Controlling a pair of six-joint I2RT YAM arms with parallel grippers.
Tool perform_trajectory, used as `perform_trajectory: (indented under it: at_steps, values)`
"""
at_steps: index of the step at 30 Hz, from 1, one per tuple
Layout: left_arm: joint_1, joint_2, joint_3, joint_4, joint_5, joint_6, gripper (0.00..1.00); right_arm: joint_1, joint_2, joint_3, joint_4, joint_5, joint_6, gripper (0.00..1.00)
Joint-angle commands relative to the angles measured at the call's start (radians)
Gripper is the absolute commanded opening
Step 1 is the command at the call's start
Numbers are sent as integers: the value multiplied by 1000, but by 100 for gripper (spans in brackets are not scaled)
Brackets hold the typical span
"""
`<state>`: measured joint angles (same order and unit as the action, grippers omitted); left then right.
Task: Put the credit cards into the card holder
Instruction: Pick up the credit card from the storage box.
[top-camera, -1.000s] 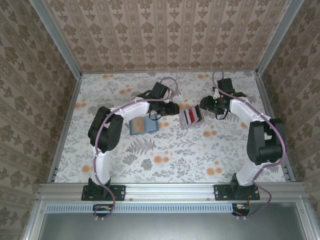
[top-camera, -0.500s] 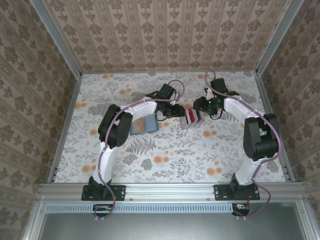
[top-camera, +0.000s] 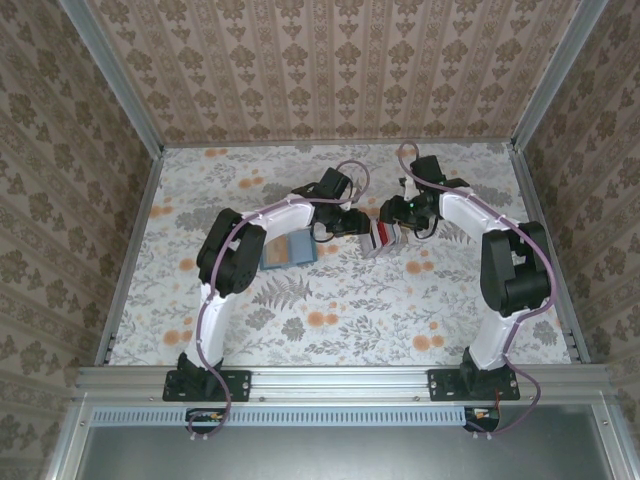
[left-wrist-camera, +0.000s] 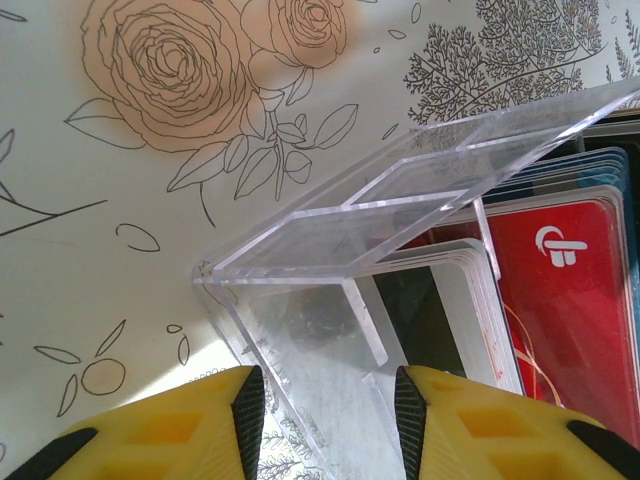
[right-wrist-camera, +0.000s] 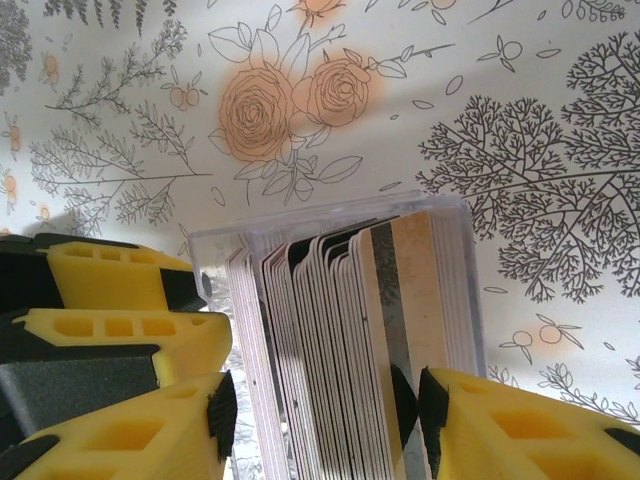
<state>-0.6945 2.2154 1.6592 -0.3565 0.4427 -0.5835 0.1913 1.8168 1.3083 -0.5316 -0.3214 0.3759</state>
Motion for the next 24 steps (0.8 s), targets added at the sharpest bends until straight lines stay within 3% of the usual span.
perform_trajectory:
  at_steps: [1,19,24]
  values:
    - [-10,29,5,4,15,-12,42,13,9,21,-62,7,-16,53]
    - [-8,21,5,3,7,-10,42,12,-61,39,-84,19,-12,51]
    - [-5,17,3,2,4,-9,42,12,-57,38,-85,28,-12,44]
